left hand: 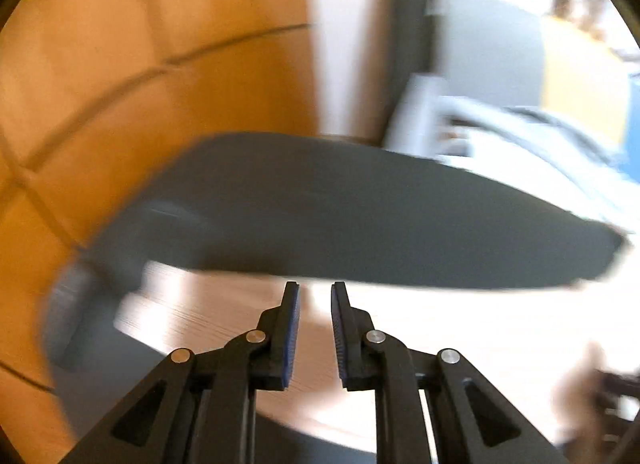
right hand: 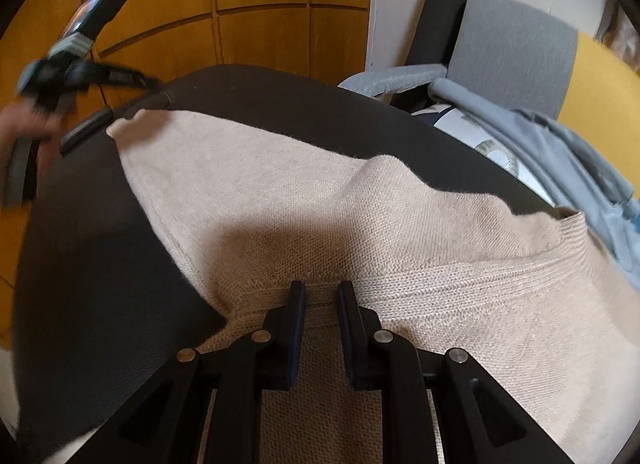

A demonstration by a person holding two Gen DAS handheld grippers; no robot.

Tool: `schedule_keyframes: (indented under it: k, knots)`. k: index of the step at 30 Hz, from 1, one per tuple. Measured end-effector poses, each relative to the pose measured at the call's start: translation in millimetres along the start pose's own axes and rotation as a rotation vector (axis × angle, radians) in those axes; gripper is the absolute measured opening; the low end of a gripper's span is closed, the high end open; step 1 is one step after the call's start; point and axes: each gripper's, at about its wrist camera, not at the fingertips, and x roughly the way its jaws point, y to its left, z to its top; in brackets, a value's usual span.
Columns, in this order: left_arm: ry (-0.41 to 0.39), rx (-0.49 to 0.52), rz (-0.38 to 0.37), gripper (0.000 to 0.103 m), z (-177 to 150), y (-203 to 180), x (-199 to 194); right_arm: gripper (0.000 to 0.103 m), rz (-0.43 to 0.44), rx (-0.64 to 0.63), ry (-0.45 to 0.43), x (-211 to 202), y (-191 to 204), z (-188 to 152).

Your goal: Fold clothes

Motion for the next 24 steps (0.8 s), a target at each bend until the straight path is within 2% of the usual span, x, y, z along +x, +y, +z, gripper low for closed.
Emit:
schedule_keyframes:
  k: [1, 3, 6, 8, 11, 13, 15, 17, 18, 22, 23, 24]
  knots:
    - [0.005, 0.005, -0.064, 0.015, -10.6, -27.4, -5.9, 0.018, 0.014, 0.028, -0.012, -7.4, -7.4, 0.1]
    - [0.023, 0.039, -0.137, 0.015, -27.1, -74.3, -15.1, 0.018, -0.007, 0.086, -0.064, -31.4, -24.6, -4.2]
    - [0.047, 0.138, -0.187, 0.016, -46.1, -141.1, -19.9, 0.019, -0.075, 0.148, -0.070, -66.1, -60.9, -18.0]
    - [0.051, 0.212, -0.132, 0.016, -54.6, -168.0, -12.6, 0.019, -0.157, 0.186, -0.043, -80.1, -89.3, -31.3]
    - [0.017, 0.317, -0.016, 0.016, -64.2, -197.1, -0.2, 0.021, -0.209, 0.231, 0.007, -81.2, -124.0, -47.6]
    - [-0.030, 0.371, 0.077, 0.028, -68.2, -200.5, 7.4, 0.022, -0.235, 0.244, 0.045, -72.7, -138.7, -54.0]
    - [-0.053, 0.402, 0.135, 0.029, -67.5, -204.0, 10.0, 0.022, -0.256, 0.254, 0.068, -65.1, -150.5, -58.5]
    - [-0.059, 0.421, 0.181, 0.029, -66.2, -202.7, 14.1, 0.020, -0.271, 0.248, 0.059, -57.3, -146.0, -53.1]
    - [-0.064, 0.436, 0.203, 0.029, -65.9, -202.3, 16.3, 0.009, -0.271, 0.259, 0.059, -53.9, -142.1, -50.0]
    - [-0.089, 0.567, 0.287, 0.029, -68.6, -208.9, 21.8, 0.007, -0.238, 0.261, 0.051, -55.7, -139.5, -48.9]
    - [-0.084, 0.604, 0.322, 0.029, -68.6, -214.5, 21.9, 0.011, -0.190, 0.292, 0.042, -63.5, -146.8, -53.3]
    - [-0.069, 0.612, 0.352, 0.028, -66.7, -220.2, 21.1, 0.024, -0.162, 0.339, 0.017, -77.4, -154.4, -62.2]
